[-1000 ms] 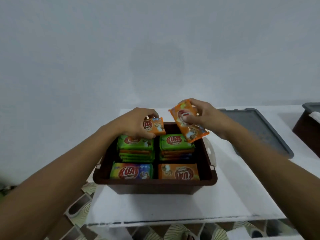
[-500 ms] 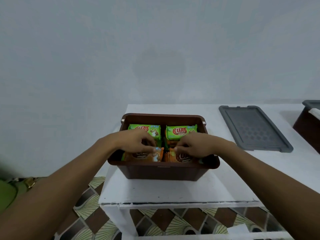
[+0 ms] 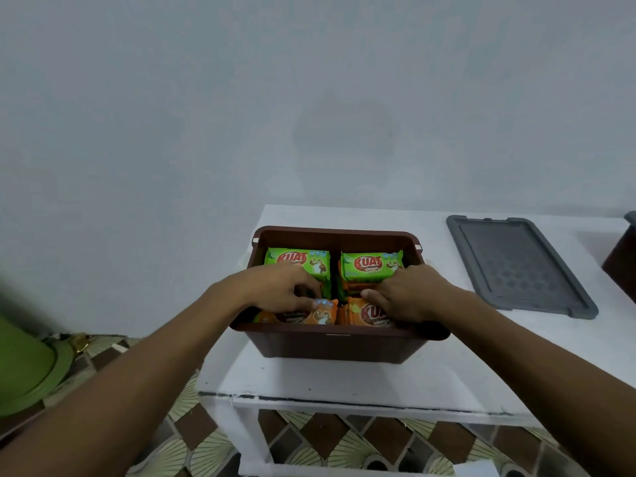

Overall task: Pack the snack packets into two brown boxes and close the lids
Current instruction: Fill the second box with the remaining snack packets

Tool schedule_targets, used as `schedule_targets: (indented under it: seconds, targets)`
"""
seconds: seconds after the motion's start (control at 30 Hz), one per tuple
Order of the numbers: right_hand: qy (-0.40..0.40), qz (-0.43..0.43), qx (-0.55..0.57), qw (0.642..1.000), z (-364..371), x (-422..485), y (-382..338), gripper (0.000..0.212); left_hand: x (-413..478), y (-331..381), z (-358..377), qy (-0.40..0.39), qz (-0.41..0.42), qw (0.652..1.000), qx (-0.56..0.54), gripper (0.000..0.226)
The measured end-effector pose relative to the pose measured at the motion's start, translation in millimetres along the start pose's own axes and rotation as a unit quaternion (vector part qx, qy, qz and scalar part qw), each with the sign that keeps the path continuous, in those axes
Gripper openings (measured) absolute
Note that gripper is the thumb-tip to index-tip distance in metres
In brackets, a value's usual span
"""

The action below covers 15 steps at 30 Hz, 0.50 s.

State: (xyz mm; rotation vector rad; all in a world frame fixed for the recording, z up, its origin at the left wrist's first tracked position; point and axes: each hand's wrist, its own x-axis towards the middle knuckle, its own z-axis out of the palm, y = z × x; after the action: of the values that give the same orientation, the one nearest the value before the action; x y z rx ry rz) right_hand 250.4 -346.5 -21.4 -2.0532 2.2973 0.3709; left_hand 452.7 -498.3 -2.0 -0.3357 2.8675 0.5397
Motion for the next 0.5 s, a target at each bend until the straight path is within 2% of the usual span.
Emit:
schedule_targets:
  seconds: [0.23,0.4,0.5]
  targets:
    - [-0.028,0.031,0.007,0.999,2.0,-30.8,40.2,0.061,31.6,41.9,10.9,0.0,0.02,1.0,0.02,0.03]
    - [-0.025,0.049,0.038,0.998,13.9,-56.4,76.5,0.059,62.0,72.0,8.3,-0.038,0.028,0.999,0.015,0.031]
    - [-0.051,0.034,0.041,0.997,16.7,-66.2,88.3,0.056,71.3,80.5,3.4,-0.073,0.019,0.997,0.032,0.03]
